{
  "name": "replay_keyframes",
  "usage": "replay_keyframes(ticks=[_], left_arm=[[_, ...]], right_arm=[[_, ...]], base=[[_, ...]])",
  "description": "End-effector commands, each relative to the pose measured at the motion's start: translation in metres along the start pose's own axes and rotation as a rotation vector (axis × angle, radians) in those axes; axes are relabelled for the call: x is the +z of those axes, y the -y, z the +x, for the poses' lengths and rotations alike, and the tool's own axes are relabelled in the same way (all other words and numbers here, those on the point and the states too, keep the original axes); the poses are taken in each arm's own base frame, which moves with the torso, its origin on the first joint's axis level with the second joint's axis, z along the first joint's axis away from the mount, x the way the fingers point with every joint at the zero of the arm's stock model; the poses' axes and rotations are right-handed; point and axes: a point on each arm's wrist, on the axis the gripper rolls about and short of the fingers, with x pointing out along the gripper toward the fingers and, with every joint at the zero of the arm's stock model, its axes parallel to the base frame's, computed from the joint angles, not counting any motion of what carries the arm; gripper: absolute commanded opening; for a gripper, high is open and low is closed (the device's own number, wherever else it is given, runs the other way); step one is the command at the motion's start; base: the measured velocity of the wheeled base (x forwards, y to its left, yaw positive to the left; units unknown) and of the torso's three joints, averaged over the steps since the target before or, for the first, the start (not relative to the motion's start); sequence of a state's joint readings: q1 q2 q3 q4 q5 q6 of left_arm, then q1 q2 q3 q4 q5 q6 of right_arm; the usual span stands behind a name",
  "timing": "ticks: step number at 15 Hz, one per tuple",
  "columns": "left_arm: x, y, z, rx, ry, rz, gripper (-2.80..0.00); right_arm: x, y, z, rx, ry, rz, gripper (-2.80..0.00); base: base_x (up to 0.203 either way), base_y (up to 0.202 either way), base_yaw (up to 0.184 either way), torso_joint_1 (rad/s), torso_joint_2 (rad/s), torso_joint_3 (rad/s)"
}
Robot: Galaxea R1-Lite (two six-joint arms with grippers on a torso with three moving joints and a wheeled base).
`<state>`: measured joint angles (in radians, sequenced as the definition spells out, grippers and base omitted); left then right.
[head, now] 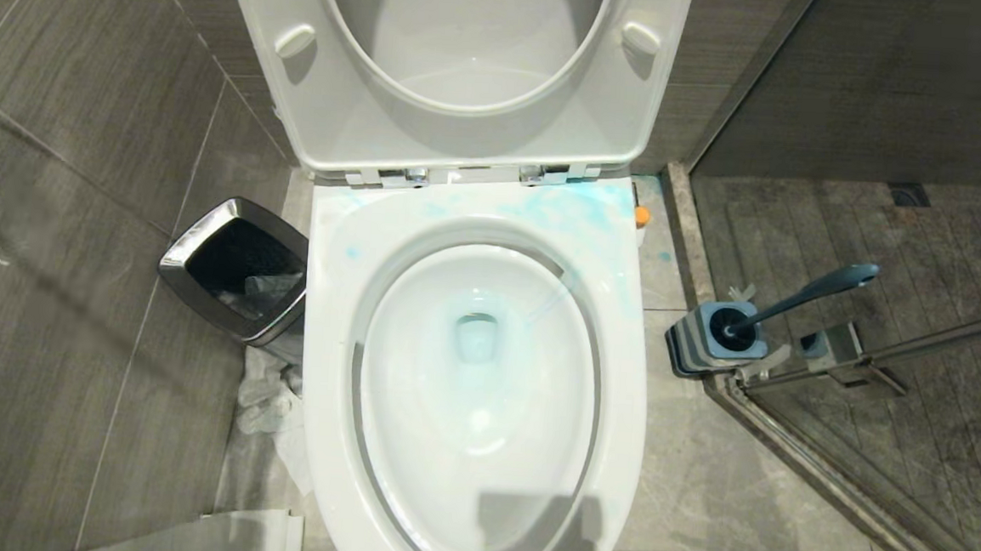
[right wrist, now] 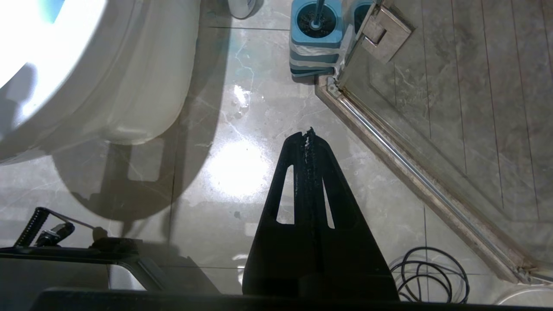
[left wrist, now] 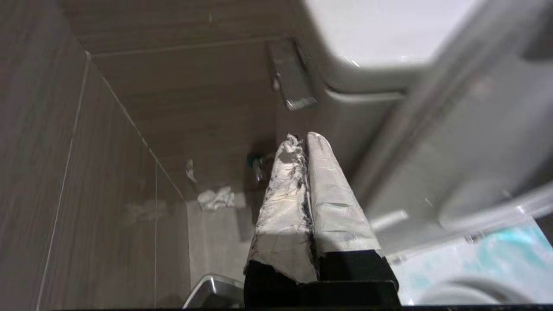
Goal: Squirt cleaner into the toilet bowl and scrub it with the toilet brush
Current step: Flush the toilet
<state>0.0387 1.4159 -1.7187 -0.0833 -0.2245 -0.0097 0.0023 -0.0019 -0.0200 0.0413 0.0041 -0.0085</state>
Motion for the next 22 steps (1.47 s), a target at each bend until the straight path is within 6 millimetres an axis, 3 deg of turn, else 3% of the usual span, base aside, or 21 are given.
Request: replay_keyframes(ticks=[1,3,8,22], left_arm=[[-0.035,-0.025,0.063,0.051,-0.031,-0.052,-2.80],[-0.037,-0.031,0.078,0.089,0.047,-0.109,-2.80],[-0.040,-0.022,0.099,0.053,0.253,-0.252,-2.80],[-0.041,0.000,0.106,-0.043,0.286,-0.354,-2.80]], right_arm=[[0.000,0.000,0.000,0.001,-0.003,-0.001,-2.80],[0.000,0.000,0.000,0.000,-0.002,-0.001,-2.80],[0.000,0.000,0.000,0.001,-0.002,-0.001,-2.80],[0.000,0.000,0.000,0.001,-0.002,-0.001,-2.80]], base=[[0.000,0.000,0.000,0.000,0.00,0.000],[0.000,0.000,0.000,0.000,0.00,0.000],[0.000,0.000,0.000,0.000,0.00,0.000],[0.000,0.000,0.000,0.000,0.00,0.000]])
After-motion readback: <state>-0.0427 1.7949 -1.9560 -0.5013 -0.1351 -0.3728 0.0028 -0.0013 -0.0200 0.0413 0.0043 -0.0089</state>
